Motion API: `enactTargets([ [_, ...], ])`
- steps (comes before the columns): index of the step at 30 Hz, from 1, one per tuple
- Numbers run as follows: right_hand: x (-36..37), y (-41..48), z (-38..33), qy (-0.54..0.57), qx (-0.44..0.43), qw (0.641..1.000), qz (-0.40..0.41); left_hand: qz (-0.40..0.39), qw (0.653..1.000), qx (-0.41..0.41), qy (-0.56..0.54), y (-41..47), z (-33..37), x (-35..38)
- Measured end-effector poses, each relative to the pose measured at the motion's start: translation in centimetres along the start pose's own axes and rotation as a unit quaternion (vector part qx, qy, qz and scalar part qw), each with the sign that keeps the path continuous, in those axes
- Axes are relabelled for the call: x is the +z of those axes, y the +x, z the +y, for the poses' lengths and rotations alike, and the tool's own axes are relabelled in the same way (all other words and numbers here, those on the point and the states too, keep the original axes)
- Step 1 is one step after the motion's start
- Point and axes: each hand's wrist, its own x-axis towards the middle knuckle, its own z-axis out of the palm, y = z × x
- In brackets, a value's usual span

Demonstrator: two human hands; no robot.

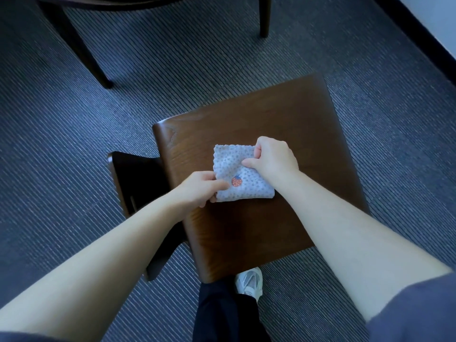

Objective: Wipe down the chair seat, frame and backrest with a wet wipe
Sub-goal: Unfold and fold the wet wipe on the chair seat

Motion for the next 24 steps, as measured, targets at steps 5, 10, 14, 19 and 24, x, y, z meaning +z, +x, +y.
enactTargets([
  [5, 0.0, 0.1, -0.1, -0.009, 0.012, 1.000, -0.001, -0.019, 0.999, 0.030, 0.040, -0.2, 0.0, -0.6],
  [10, 0.0, 0.2, -0.1, -0.012, 0.008, 1.000, -0.002, -0.008, 0.974, 0.187, 0.126, -0.4, -0.8, -0.7],
  [14, 0.2, 0.2, 0.0, -0.019, 0.002, 1.000, 0.001, -0.017, 0.969, 0.218, 0.117, -0.1, -0.9, -0.8],
  [19, 0.3, 0.0, 0.0, -0.026, -0.002, 1.000, 0.007, -0.017, 0.981, 0.168, 0.097, -0.3, -2.3, -1.5],
  [24, 0.3, -0.1, -0.1, -0.021, -0.003, 1.000, 0.011, 0.101, 0.971, 0.148, 0.160, -0.5, -3.8, -1.8],
])
